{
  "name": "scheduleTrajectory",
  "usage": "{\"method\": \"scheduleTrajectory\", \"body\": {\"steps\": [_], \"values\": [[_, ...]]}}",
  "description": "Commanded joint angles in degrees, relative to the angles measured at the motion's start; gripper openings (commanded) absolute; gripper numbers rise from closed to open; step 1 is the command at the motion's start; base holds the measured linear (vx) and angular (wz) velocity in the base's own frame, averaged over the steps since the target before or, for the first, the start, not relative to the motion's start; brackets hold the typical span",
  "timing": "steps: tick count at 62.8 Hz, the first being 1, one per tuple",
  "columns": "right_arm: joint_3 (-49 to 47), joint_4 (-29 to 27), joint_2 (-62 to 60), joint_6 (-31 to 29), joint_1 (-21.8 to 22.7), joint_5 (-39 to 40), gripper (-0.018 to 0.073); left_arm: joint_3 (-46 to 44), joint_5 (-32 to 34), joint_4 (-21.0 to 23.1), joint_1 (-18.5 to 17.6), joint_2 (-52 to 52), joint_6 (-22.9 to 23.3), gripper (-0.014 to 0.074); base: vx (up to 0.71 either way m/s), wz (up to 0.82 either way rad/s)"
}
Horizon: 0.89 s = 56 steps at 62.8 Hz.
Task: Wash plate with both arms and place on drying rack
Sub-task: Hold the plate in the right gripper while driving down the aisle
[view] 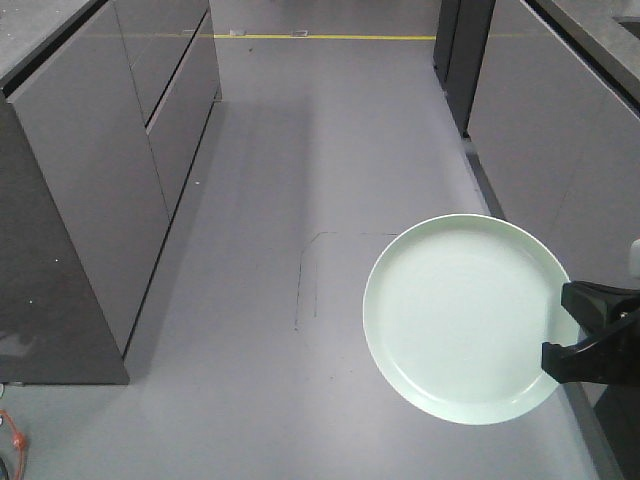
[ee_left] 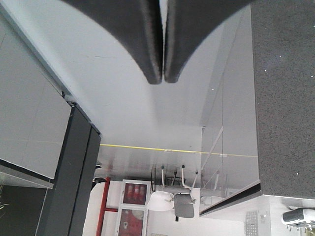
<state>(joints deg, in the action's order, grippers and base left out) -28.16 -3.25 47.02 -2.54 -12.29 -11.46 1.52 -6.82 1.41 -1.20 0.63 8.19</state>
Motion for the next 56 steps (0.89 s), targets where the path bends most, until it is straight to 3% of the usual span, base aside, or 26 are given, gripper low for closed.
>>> {"method": "scheduleTrajectory", "body": {"steps": [1, 56], "values": [[-1.7, 0.2, -0.6, -0.4, 0.2, 4.3, -0.0008, 0.9, 4.0, 0.4, -0.1, 0.9, 0.5, -0.0006, 0.05, 0.02], [-1.7, 0.2, -0.6, -0.4, 0.2, 4.4, -0.0008, 0.9, 4.0, 0.4, -0.1, 0.9, 0.5, -0.0006, 0.08, 0.02]]}}
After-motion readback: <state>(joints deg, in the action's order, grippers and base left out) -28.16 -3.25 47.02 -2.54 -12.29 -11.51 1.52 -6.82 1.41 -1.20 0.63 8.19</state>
